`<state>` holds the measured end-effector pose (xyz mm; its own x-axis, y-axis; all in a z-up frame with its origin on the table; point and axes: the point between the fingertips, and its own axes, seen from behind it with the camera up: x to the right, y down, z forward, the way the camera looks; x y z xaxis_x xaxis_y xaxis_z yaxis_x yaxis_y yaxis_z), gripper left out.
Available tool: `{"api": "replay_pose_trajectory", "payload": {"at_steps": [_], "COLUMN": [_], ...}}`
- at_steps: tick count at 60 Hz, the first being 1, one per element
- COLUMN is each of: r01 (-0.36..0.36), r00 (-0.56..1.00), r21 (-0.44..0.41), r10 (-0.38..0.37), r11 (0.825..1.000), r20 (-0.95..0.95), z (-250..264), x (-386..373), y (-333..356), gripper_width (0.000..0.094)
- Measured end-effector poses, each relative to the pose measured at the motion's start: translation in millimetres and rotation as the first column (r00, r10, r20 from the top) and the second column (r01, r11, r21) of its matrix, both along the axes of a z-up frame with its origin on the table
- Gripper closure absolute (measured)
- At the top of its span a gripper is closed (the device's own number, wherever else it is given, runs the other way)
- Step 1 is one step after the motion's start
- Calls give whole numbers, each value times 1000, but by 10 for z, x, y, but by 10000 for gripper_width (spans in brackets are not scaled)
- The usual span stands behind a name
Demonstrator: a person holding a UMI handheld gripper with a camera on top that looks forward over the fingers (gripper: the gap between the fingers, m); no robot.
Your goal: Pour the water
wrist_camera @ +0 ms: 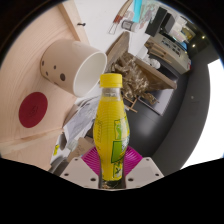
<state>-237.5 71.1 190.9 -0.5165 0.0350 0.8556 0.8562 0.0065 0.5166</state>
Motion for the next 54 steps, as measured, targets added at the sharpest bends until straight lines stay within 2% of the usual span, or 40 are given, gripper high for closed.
{"api": "replay_pose_trajectory", "payload": {"at_steps": [7,12,18,24,33,36,52,54], "r01": [9,45,70,29,-79,-101,-134,-139], "r00": [982,896,653,323,-132,-240,-425,-435], "r21": [-45,-97,-197,-306,-420,-433,-445,-421], "r10": [-17,-83,-194,-299,-427,-445,-457,-437], "r11": [999,994,978,952,904,896,886,896], "r20": [-186,-437,-732,-898,-894,-863,-781,-787], "z": [14,68,23,-124,-588,-766,-1363,-1327], "x": [-59,-54,-68,-101,-150,-142,28,33], "y": [-64,-131,-249,-335,-427,-437,-444,-424], "gripper_width": [679,679,675,676,676,674,672,672]}}
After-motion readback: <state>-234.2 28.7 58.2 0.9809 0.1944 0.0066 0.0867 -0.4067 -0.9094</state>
